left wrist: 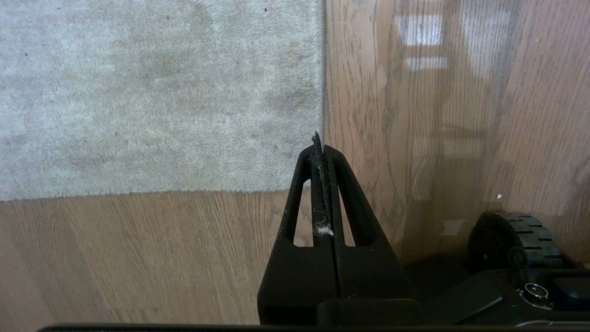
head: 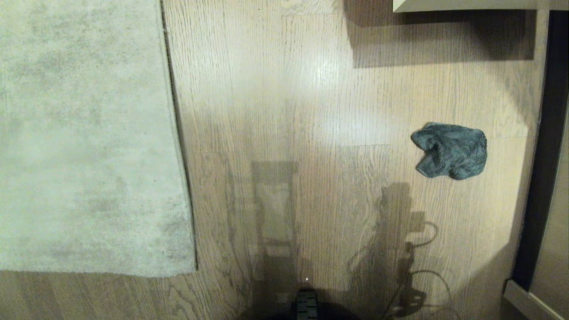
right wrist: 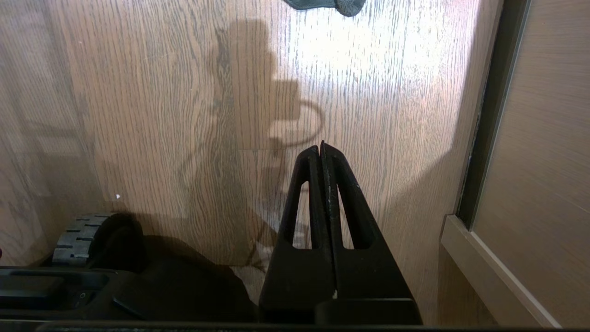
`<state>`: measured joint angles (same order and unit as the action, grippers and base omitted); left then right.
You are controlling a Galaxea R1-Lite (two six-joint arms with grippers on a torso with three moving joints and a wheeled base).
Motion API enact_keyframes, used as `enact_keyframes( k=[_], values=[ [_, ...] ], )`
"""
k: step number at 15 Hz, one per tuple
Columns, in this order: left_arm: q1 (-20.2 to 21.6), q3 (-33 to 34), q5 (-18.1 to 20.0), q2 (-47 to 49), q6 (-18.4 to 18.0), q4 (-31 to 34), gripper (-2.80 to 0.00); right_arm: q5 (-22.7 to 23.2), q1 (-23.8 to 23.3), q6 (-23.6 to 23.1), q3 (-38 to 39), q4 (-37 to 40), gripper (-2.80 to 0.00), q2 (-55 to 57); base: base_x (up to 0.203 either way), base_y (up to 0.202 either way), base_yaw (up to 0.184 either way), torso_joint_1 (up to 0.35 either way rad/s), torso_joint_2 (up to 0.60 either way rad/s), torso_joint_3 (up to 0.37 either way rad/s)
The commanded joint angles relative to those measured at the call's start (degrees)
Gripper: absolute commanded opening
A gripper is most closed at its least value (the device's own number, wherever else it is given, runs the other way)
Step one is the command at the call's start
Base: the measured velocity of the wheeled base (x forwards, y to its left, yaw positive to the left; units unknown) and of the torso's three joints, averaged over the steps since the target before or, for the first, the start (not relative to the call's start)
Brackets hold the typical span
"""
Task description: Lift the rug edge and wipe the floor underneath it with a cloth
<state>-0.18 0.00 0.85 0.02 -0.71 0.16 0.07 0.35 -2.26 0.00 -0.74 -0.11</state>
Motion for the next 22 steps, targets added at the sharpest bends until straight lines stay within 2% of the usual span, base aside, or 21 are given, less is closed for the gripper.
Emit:
enact_keyframes(
  k=[1,8,11,22],
  values=[
    [0.01,0.00,0.03,0.06,0.00,0.01,-2.80,0.01,0.08,-0.03,0.00,-0.05,-2.80,0.20,0.000,0.000,0.000,0.000,0.00,0.000],
    [0.01,0.00,0.03,0.06,0.00,0.01,-2.80,0.01,0.00,-0.03,0.00,-0.05,-2.80,0.20,0.000,0.000,0.000,0.000,0.00,0.000],
    [0.01,0.00,-0.15,0.06,1.59,-0.08,-2.80,0.01,0.09,-0.03,0.00,-0.05,-2.80,0.20,0.000,0.000,0.000,0.000,0.00,0.000],
    [0.01,0.00,-0.15,0.06,1.59,-0.08,-2.80,0.01,0.09,-0.03,0.00,-0.05,-2.80,0.20,0.000,0.000,0.000,0.000,0.00,0.000]
  ],
)
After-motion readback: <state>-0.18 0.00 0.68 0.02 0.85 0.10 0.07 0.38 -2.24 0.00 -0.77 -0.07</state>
